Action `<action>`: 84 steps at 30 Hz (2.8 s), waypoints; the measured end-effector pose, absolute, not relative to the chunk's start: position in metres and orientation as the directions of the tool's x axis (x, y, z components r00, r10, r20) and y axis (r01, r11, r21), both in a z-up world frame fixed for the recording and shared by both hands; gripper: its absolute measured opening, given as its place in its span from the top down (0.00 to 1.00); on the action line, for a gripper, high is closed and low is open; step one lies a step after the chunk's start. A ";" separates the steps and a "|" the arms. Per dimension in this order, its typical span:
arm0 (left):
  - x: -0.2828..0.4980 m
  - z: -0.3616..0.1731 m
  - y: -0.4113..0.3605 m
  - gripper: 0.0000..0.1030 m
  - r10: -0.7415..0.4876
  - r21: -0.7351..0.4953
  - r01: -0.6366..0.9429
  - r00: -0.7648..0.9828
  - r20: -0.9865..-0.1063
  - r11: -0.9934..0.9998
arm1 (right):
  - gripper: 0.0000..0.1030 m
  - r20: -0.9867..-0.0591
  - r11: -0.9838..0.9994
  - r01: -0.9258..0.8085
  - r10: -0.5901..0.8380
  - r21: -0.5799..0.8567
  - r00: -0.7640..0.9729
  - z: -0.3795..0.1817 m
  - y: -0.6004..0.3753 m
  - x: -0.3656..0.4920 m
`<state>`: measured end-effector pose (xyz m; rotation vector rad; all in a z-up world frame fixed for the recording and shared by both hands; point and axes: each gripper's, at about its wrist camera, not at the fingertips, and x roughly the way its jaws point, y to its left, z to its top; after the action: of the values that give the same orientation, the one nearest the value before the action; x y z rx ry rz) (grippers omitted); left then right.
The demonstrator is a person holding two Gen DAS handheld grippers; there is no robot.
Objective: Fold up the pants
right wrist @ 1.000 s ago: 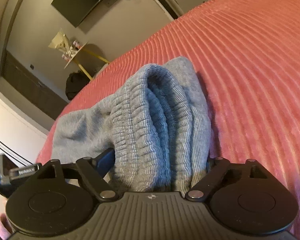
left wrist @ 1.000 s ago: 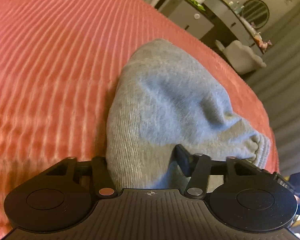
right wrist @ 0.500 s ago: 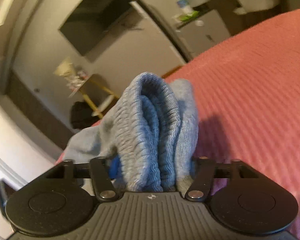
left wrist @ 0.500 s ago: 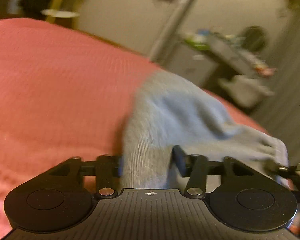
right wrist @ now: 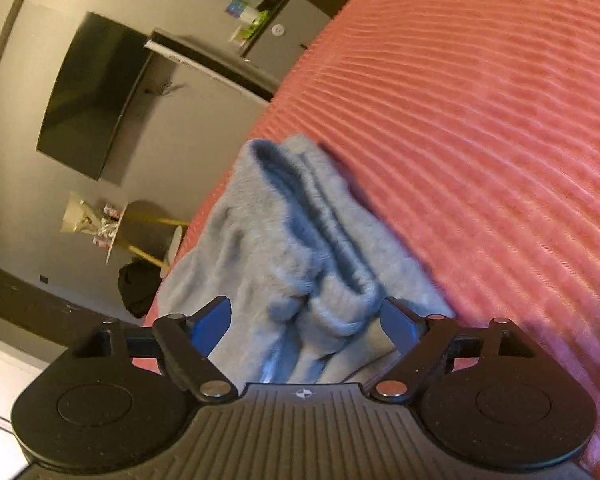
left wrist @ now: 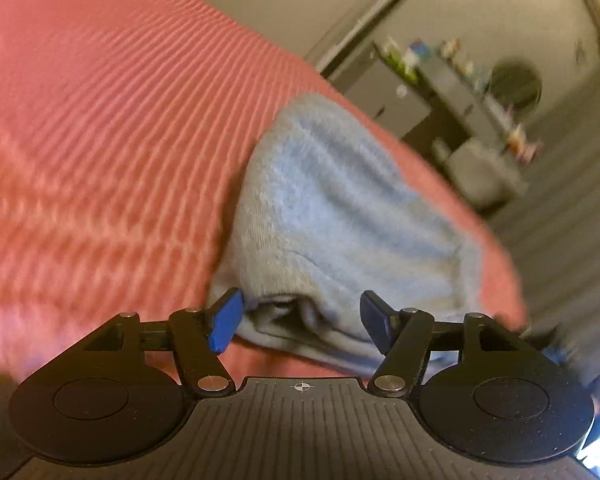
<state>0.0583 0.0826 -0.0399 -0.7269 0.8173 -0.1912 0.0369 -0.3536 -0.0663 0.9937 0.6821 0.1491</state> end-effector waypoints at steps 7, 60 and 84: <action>0.062 -0.058 0.089 0.36 -0.582 -0.843 -0.114 0.674 -0.455 0.526 | 0.19 -0.426 0.442 0.195 0.515 0.876 0.744 -0.096 -0.340 0.034; 0.082 -0.057 0.052 0.26 -0.102 -0.292 -0.153 0.706 -0.700 0.944 | 0.60 -0.470 0.983 -0.156 0.184 0.098 0.863 -0.017 -0.232 0.092; 0.085 -0.073 0.077 0.16 -0.169 -0.404 -0.193 0.689 -0.704 0.894 | 0.91 -0.570 0.908 -0.067 0.315 0.413 0.759 -0.033 -0.290 0.053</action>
<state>0.0852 0.0773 -0.0729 -0.4772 0.8184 0.0136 0.0533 -0.2902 -0.0329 0.3846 0.6808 0.2138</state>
